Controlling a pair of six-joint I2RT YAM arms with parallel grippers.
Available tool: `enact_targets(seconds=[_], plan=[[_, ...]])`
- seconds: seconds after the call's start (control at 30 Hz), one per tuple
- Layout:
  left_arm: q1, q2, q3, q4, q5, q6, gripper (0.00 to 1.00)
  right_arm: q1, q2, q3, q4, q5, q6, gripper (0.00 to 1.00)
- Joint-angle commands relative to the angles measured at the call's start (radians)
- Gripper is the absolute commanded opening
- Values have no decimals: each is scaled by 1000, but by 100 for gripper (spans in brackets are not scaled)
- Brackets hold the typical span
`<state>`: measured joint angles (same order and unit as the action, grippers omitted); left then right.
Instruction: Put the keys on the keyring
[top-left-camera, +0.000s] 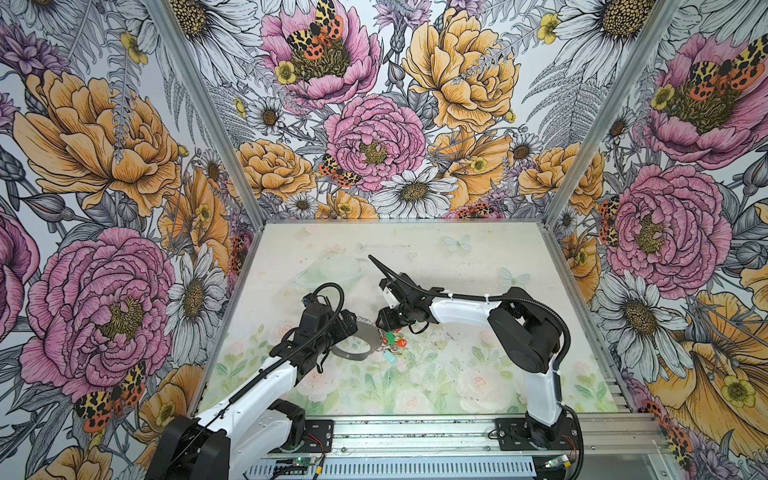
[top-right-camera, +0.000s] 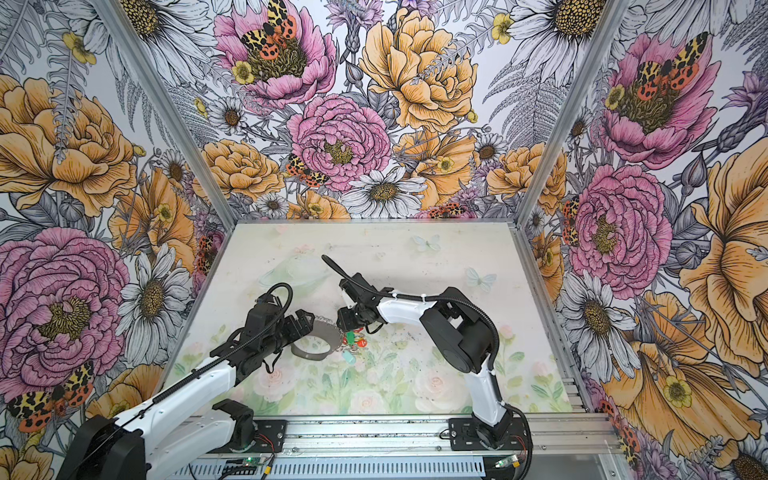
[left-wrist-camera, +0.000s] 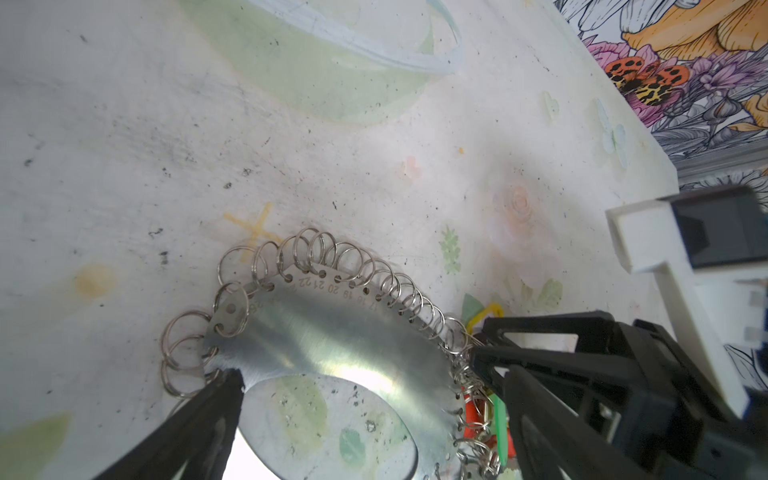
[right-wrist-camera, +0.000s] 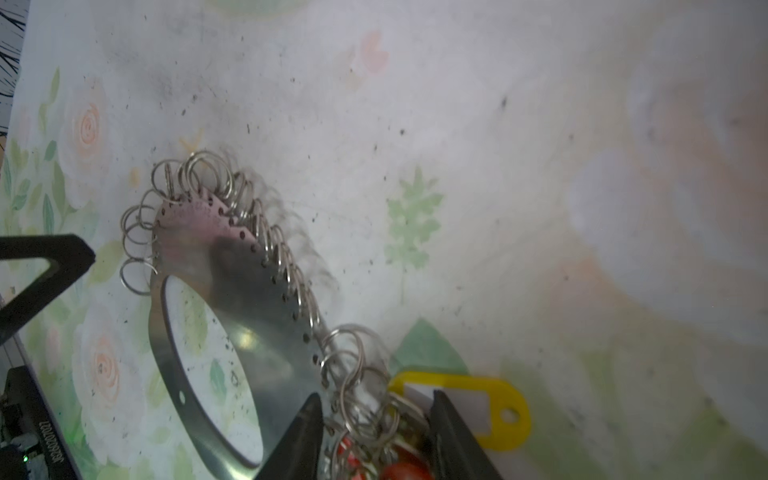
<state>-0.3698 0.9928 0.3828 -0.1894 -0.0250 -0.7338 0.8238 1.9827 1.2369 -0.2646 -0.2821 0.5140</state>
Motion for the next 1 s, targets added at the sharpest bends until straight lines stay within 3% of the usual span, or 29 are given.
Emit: enact_targets(seconds=[0.0, 0.33, 0.53, 0.97], plan=[[9, 25, -3, 37, -2, -5, 99, 27, -68, -101, 30, -9, 52, 41], [9, 142, 50, 66, 47, 37, 95, 167, -157, -188, 63, -29, 118, 33], [-2, 139, 58, 64, 65, 43, 88, 123, -245, -216, 61, 52, 84, 32], [-25, 61, 20, 28, 1, 13, 87, 154, -76, -76, 61, 20, 64, 28]])
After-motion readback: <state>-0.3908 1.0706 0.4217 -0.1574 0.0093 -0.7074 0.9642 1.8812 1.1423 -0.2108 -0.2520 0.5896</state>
